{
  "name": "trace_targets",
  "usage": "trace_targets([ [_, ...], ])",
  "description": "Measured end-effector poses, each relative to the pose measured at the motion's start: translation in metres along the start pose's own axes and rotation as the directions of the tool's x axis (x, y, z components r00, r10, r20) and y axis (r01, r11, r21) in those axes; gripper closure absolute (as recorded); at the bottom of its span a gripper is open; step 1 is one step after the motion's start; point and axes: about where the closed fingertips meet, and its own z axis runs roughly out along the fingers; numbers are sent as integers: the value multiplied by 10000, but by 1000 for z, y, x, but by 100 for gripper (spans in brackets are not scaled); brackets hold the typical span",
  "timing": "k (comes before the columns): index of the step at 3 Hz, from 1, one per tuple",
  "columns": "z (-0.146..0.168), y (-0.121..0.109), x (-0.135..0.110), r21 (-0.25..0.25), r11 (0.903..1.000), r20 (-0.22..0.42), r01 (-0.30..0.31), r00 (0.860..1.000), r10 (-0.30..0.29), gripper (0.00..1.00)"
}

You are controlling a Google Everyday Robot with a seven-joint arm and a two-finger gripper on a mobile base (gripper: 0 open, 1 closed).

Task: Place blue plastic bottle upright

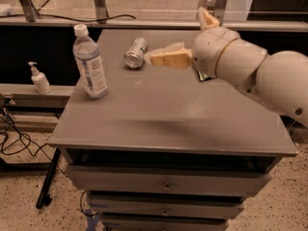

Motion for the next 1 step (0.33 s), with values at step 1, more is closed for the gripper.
trace_targets([
  [1,2,3,-24,-56,9979,355,648,9973,-646,0],
])
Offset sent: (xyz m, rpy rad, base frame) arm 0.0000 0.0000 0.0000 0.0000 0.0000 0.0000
